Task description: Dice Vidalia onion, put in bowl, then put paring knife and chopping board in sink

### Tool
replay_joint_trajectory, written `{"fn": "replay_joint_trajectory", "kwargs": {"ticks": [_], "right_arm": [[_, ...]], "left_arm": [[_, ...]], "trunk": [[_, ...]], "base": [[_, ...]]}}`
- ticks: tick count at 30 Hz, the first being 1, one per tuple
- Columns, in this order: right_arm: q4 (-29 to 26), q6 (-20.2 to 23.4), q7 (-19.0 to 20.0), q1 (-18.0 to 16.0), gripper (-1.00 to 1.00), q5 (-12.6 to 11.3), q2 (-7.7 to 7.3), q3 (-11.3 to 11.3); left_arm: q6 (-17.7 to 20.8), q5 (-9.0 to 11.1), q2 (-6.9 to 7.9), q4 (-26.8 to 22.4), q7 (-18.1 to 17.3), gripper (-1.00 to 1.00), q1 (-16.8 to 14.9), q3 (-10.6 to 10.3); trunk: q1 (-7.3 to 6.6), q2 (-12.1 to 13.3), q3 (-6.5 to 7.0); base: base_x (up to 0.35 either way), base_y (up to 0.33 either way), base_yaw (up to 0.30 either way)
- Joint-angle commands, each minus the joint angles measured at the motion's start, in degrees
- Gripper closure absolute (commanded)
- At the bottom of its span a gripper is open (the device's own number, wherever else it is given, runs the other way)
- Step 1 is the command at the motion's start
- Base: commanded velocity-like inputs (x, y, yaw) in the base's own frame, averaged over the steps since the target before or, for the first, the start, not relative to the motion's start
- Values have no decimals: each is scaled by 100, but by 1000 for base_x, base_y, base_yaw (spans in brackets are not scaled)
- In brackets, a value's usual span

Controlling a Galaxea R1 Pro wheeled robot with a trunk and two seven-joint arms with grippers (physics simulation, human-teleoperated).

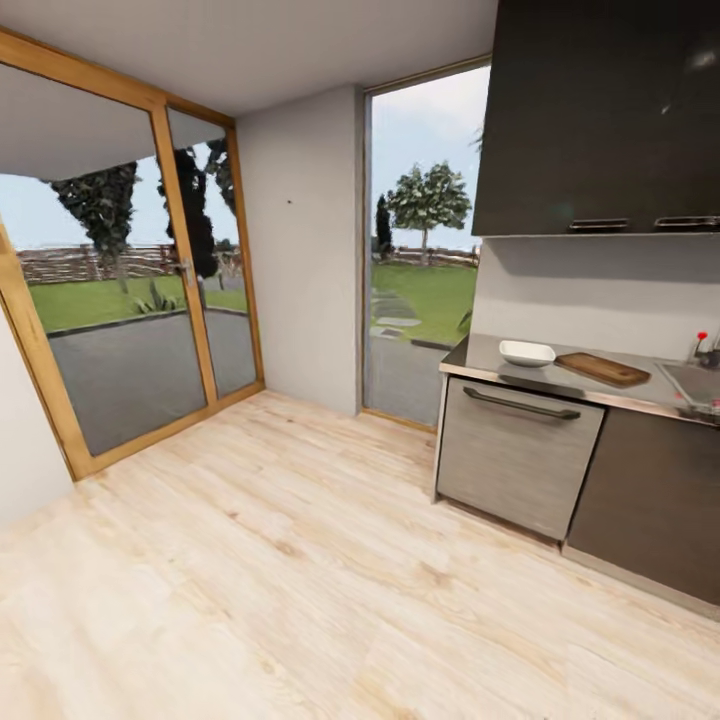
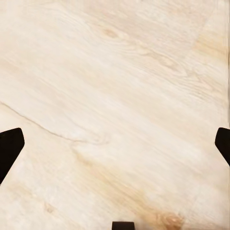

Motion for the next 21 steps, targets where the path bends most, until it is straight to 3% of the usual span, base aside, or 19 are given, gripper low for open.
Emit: {"fn": "replay_joint_trajectory", "kwargs": {"ticks": [1, 21], "right_arm": [[4, -14, -22, -4, -100, 11, 2, 1], [21, -17, -22, -3, -100, -17, -6, -16]], "left_arm": [[-7, 4, 0, -11, 2, -100, 3, 3], [-7, 3, 20, -13, -4, -100, 3, 3]], "trunk": [[0, -3, 2], [0, -3, 137]], "base": [[0, 0, -194], [0, 0, -197]]}}
